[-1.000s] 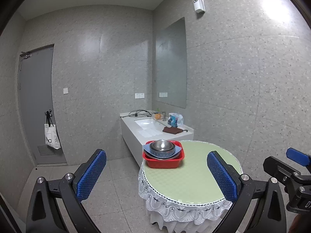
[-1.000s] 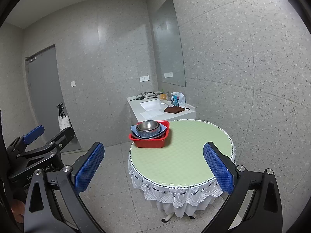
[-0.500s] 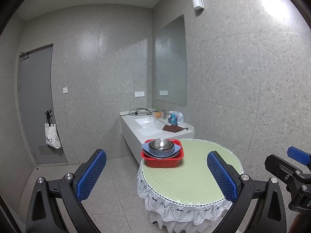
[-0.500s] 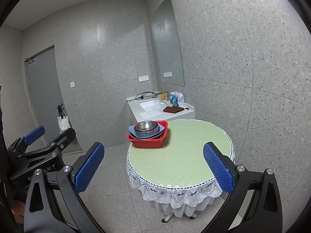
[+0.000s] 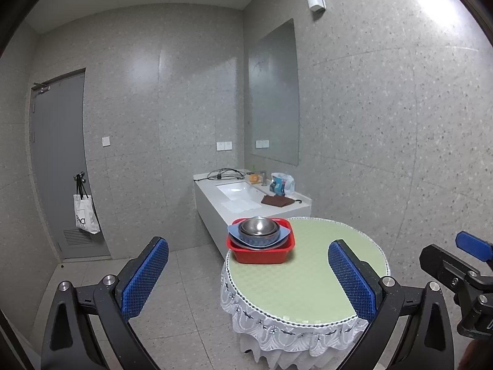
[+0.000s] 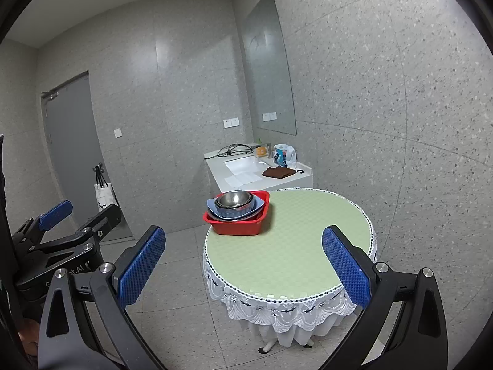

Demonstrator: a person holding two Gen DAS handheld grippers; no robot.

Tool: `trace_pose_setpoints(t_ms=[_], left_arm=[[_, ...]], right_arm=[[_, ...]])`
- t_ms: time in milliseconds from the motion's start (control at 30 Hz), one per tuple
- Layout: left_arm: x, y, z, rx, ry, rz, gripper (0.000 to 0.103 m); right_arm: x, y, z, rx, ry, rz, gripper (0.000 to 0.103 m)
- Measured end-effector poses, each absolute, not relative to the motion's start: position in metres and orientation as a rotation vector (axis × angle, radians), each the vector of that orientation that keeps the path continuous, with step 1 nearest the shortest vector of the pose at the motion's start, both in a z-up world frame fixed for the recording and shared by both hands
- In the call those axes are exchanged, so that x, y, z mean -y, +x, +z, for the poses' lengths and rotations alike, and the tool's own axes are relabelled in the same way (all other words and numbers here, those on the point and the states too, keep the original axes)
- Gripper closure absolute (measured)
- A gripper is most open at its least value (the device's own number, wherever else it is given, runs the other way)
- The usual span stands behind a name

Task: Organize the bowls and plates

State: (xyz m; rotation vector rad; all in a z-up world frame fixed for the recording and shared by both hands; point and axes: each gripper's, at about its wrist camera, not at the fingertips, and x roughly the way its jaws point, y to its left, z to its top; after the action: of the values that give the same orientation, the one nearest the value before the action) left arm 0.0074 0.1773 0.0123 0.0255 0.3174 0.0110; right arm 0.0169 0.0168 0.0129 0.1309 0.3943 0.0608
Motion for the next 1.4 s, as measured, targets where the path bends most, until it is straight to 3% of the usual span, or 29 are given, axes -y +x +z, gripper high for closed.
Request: trace_pose_setpoints(t_ms=[1400], left_arm=[[-0.16, 0.017, 0.001, -0.305, 0.035, 0.014, 0.001]], right_arm=[[-0.008, 0.023, 0.007, -0.405, 0.139, 0.059, 0.0]])
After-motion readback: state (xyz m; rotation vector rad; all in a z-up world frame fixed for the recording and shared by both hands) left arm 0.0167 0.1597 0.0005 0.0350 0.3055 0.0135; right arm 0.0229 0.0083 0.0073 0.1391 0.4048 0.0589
